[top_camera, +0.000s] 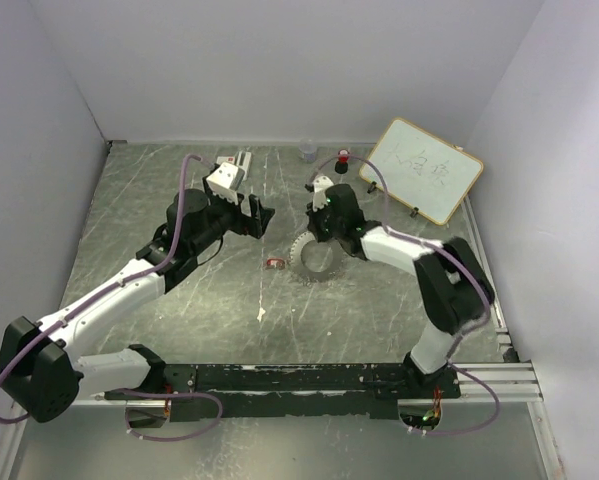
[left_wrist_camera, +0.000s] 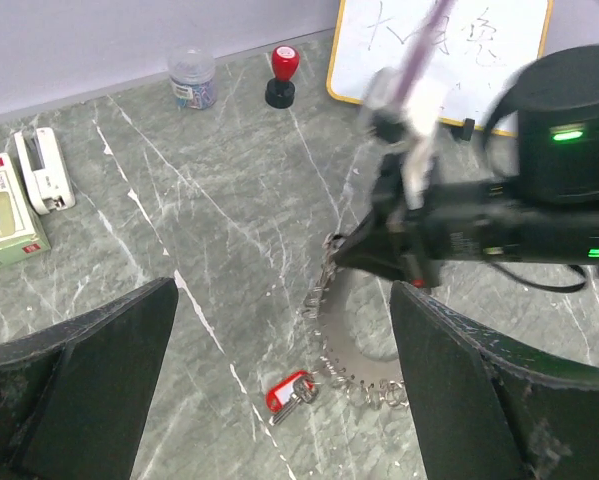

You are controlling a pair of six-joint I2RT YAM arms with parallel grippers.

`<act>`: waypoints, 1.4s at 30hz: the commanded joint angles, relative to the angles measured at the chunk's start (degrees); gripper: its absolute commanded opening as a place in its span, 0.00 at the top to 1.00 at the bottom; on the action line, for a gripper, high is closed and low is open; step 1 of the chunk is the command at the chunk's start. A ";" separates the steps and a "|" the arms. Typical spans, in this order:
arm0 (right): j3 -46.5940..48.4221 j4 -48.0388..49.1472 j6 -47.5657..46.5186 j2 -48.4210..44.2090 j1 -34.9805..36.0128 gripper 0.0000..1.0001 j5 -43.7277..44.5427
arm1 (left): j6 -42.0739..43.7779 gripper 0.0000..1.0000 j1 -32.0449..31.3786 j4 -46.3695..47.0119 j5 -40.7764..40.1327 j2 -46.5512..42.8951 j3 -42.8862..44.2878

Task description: Put the keys on the keyring

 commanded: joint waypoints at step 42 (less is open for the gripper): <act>-21.82 100.41 14.68 -11.31 -16.50 1.00 -73.97 | 4.95 0.20 0.95 15.87 19.30 -1.20 -3.80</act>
